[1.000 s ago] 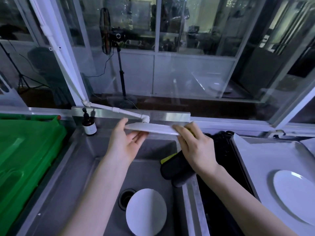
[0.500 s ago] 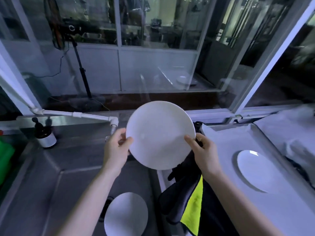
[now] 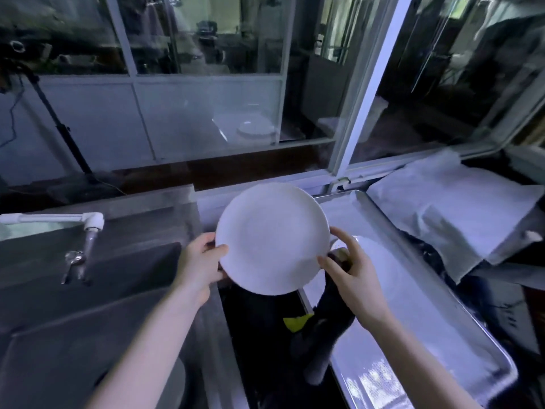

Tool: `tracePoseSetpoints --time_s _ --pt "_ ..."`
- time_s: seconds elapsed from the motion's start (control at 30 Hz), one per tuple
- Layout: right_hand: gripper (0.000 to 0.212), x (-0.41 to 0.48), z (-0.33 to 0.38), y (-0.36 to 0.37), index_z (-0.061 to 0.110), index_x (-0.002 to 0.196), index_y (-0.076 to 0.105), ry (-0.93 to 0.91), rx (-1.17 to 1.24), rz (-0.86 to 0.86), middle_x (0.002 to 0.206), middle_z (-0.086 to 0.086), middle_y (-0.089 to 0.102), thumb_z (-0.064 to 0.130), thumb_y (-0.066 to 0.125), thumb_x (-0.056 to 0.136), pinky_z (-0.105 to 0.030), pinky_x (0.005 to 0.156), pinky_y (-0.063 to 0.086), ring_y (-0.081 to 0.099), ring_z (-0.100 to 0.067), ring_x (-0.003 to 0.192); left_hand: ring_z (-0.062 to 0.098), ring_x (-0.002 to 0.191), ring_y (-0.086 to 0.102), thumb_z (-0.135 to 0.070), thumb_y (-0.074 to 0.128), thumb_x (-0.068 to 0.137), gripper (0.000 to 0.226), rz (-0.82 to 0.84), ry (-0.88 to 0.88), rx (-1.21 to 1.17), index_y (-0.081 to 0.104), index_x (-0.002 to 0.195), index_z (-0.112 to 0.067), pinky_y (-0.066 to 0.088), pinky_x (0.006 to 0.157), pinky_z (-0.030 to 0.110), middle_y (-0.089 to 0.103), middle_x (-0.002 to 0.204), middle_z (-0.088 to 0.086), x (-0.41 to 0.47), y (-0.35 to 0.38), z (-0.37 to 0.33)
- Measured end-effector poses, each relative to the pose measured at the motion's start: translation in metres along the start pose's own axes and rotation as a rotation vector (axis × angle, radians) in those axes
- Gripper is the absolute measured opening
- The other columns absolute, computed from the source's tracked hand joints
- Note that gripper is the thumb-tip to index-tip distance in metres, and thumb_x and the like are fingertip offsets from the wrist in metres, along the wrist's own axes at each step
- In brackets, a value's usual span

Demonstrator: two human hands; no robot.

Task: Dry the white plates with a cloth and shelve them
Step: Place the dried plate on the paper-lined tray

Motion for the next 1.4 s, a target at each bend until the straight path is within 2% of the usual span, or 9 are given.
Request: tracePoseSetpoints --time_s 0.07,0.27,0.43,0.53,0.73,0.93,1.17,1.3,1.4 --pt "0.047 0.004 -0.02 -0.031 0.041 0.118 0.057 0.033 -0.019 -0.033 0.064 0.003 0.049 0.011 0.067 0.084 -0.027 0.069 0.049 0.055 -0.019 0.07 0.015 0.076 0.064 0.004 0.056 0.097 0.024 0.026 -0.035 -0.012 0.063 0.099 -0.019 0.051 0.042 0.02 0.067 0.092 -0.001 -0.002 0.039 0.007" --pt "0.036 0.009 -0.097 -0.122 0.042 0.103 0.062 0.239 0.036 -0.2 0.083 -0.008 0.066 0.018 0.072 0.077 -0.026 0.068 0.051 0.062 -0.011 0.072 0.023 0.071 0.064 0.007 0.055 0.095 0.025 0.131 -0.131 0.026 0.063 0.113 -0.007 0.056 0.054 0.031 0.069 0.093 0.011 -0.005 0.153 0.041" --pt "0.04 0.01 -0.157 -0.175 0.049 0.098 0.066 0.362 0.024 -0.247 0.079 -0.006 0.066 0.018 0.072 0.074 -0.032 0.071 0.054 0.061 -0.01 0.068 0.024 0.081 0.067 0.007 0.055 0.094 0.026 0.2 -0.202 0.057 0.063 0.116 -0.007 0.057 0.051 0.028 0.069 0.108 0.012 -0.002 0.224 0.078" --pt "0.049 0.014 -0.19 -0.186 0.055 0.101 0.064 0.422 0.044 -0.196 0.065 0.001 0.059 0.015 0.071 0.074 -0.024 0.068 0.051 0.058 -0.009 0.065 0.027 0.095 0.067 0.005 0.054 0.096 0.027 0.226 -0.228 0.086 0.059 0.116 -0.011 0.057 0.058 0.031 0.067 0.114 0.009 0.003 0.254 0.098" --pt "0.061 0.029 -0.24 -0.183 0.061 0.097 0.064 0.537 0.11 -0.113 0.063 0.005 0.045 0.005 0.066 0.076 -0.018 0.059 0.04 0.043 -0.011 0.058 0.021 0.085 0.064 0.005 0.054 0.094 0.026 0.197 -0.245 0.17 0.06 0.114 -0.011 0.056 0.055 0.028 0.067 0.106 0.004 0.026 0.284 0.134" --pt "0.059 0.05 -0.27 -0.174 0.046 0.113 0.064 0.595 0.115 -0.127 0.069 -0.005 0.037 -0.001 0.058 0.078 -0.028 0.063 0.031 0.034 -0.017 0.064 0.025 0.086 0.062 0.002 0.056 0.092 0.023 0.181 -0.198 0.287 0.064 0.097 -0.019 0.054 0.078 0.041 0.071 0.094 0.004 0.045 0.297 0.154" --pt "0.059 0.064 -0.288 -0.167 0.029 0.126 0.062 0.568 0.0 -0.15 0.059 0.005 0.029 -0.002 0.057 0.076 -0.032 0.064 0.025 0.029 -0.018 0.063 0.018 0.063 0.049 -0.002 0.063 0.087 0.012 0.144 -0.004 0.554 0.068 0.087 -0.012 0.037 0.058 0.028 0.065 0.07 0.004 0.053 0.3 0.146" --pt "0.062 0.062 -0.299 -0.169 0.03 0.131 0.059 0.596 -0.017 -0.192 0.06 0.007 0.03 -0.002 0.055 0.078 -0.03 0.062 0.026 0.029 -0.015 0.061 0.011 0.064 0.046 -0.004 0.065 0.089 0.008 0.142 0.048 0.694 0.063 0.082 -0.008 0.033 0.059 0.028 0.053 0.082 0.014 0.047 0.305 0.146" --pt "0.06 0.06 -0.301 -0.172 0.032 0.127 0.061 0.6 -0.055 -0.207 0.059 0.009 0.032 -0.001 0.054 0.077 -0.03 0.06 0.029 0.031 -0.014 0.059 0.017 0.072 0.044 -0.005 0.063 0.09 0.008 0.121 0.095 0.771 0.061 0.083 -0.007 0.039 0.076 0.034 0.047 0.096 0.012 0.043 0.308 0.145"
Point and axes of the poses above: each hand's wrist, its own x-axis towards the middle knuckle, its own y-axis out of the palm, z = x × y, the point moved 9 cm from there along x, towards the middle knuckle
